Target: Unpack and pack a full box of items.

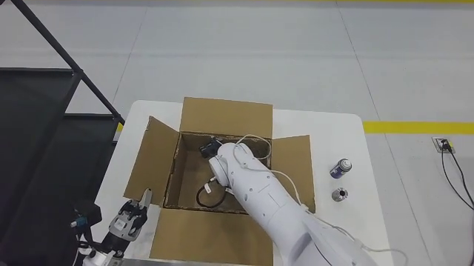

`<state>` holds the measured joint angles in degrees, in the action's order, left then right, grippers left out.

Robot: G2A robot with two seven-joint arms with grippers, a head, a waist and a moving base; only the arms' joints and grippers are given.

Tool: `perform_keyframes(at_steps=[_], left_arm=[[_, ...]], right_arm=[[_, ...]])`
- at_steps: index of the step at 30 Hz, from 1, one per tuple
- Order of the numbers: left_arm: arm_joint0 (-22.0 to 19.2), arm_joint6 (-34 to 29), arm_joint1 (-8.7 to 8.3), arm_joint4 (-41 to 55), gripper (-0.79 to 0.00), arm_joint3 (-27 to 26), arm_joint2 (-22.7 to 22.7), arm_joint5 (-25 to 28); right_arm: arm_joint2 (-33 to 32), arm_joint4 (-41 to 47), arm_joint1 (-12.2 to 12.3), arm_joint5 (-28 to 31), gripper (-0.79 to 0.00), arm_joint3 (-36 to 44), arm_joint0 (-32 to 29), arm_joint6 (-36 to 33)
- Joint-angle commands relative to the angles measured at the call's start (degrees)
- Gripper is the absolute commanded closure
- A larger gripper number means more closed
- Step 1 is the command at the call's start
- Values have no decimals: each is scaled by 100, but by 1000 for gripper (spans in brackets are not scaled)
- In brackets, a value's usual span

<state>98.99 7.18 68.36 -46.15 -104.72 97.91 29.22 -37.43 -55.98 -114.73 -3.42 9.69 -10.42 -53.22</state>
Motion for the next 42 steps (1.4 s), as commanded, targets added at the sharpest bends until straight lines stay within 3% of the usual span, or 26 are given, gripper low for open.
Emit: perform_keyframes(at_steps=[1, 11, 20, 25, 33, 42], left_arm=[[4, 16, 6, -12, 0, -7, -19, -68], [-259, -132, 33, -107, 0, 101, -260, -429], [-560, -333, 53, -35, 0, 223, -430, -704], [-632, -298, 70, 37, 0, 245, -484, -860], [-671, -4, 104, 176, 0, 347, -490, -1089], [-732, 166, 134, 271, 0, 416, -468, -1321]], right_arm=[[-7, 1, -2, 56, 0, 39, 1, 42], [-22, -86, -14, -17, 0, 393, -44, 252], [-37, -360, 47, -843, 0, 1008, -297, 466], [-134, -618, 220, -1260, 0, 1681, -620, 546], [-596, -1441, 769, -1522, 0, 3601, -1568, 467], [-1446, -2726, 1430, -836, 0, 6772, -3462, 328]])
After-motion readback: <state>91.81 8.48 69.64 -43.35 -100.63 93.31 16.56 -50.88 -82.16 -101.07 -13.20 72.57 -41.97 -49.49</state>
